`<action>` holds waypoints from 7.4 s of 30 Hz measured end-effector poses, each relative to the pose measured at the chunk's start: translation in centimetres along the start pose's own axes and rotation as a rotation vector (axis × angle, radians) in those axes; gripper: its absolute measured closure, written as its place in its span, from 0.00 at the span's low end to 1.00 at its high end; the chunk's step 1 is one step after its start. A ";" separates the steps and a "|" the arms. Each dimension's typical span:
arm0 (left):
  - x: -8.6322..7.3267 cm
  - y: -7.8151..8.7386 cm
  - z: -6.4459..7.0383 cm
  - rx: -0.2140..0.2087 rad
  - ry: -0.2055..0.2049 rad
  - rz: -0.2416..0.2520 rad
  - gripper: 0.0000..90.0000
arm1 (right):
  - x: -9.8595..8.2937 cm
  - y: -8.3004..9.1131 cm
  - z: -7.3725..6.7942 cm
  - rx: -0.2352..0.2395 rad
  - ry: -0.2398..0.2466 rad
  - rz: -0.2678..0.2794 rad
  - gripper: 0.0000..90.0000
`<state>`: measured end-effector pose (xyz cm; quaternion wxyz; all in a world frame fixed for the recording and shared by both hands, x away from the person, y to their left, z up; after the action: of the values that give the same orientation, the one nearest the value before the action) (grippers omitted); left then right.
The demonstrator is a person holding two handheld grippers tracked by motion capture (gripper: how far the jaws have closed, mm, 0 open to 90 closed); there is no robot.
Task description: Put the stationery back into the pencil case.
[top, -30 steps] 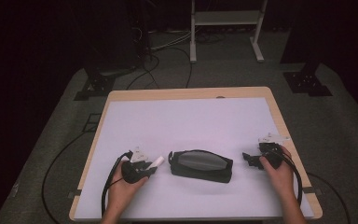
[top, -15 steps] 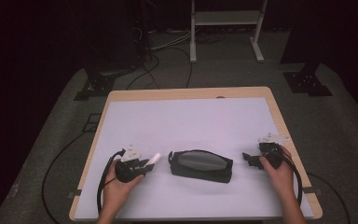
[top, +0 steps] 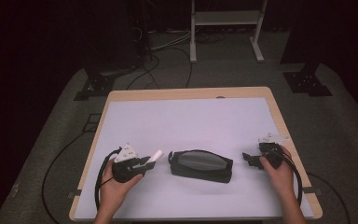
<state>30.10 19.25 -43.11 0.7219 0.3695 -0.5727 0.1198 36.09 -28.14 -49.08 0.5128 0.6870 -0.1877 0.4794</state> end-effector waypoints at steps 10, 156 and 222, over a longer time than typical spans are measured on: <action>1.2 0.1 0.7 -0.043 -0.012 0.036 0.78 | 0.0 0.0 0.0 0.000 0.000 0.000 0.15; 5.5 -5.9 -0.2 -0.163 -0.062 0.026 0.70 | 0.1 4.0 -3.0 0.187 0.021 -0.002 0.42; 1.0 -8.4 -2.1 -0.119 0.018 -0.088 0.74 | 0.3 2.1 -8.7 0.415 0.199 -0.051 0.33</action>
<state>37.04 14.53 -45.65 0.7524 0.3497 -0.5553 0.0571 30.61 -21.23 -47.65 0.3884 0.7317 -0.0162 0.5599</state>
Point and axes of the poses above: each handheld gripper's, and its own axes: y roughly backward along the jaws, x roughly out of its top, z roughly to its right, the point moved 1 cm from there along -y, roughly forward along the jaws, and after that the axes turned 11 degrees about z, right-handed, at the moved point
